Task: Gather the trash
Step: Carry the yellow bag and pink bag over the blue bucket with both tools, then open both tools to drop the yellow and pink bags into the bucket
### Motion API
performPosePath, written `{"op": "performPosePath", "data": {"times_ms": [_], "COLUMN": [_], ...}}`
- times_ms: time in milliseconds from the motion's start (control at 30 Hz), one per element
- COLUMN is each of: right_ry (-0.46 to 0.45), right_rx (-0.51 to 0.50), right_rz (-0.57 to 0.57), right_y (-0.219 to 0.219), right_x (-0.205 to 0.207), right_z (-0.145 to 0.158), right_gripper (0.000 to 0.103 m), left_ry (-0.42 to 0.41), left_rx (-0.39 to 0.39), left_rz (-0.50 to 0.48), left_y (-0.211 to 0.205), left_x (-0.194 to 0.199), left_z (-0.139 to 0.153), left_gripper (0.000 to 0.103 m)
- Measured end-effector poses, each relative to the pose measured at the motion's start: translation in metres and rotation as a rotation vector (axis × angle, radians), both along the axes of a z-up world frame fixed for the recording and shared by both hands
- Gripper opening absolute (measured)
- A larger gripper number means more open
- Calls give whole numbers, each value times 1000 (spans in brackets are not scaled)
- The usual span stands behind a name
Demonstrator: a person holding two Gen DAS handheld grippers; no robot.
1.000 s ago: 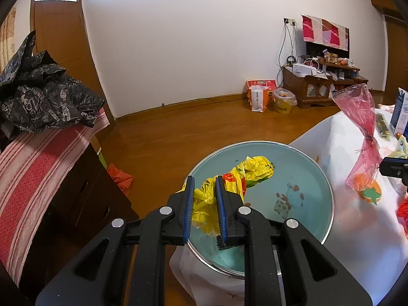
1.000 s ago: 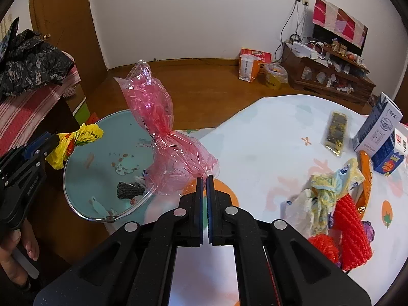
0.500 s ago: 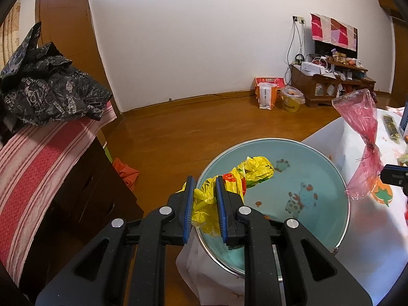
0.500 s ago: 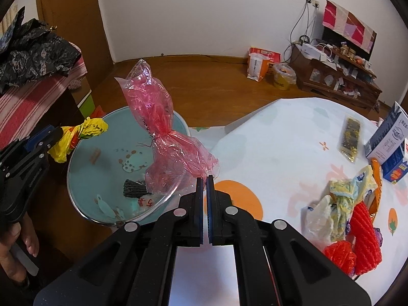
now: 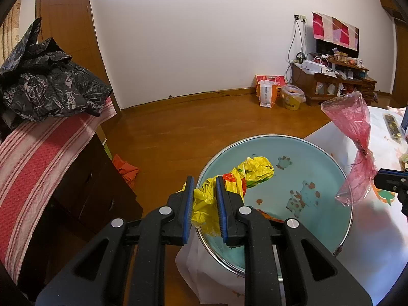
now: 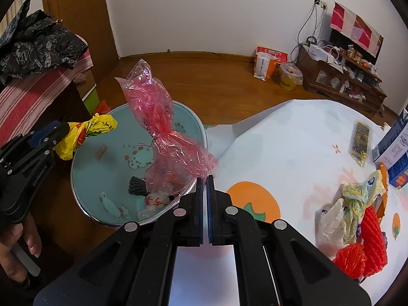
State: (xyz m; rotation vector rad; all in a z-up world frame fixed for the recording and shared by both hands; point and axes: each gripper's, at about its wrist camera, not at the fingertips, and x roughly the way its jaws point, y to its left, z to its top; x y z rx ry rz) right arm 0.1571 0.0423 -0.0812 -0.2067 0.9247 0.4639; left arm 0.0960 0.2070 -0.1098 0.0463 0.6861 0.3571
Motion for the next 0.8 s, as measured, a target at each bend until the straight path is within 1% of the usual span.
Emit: {"op": "performPosePath", "data": {"times_ms": [800], "right_ry": [-1], "right_rx": [1], "right_rz": [25], "right_y": [9], "right_x": [-4], "right_z": [1], "right_gripper": [4], "left_ry": [-3], "left_rx": [-11], "left_rz": [-16], "left_y": [-4], "left_x": [-2], "left_z": [1], "left_gripper": [18]}}
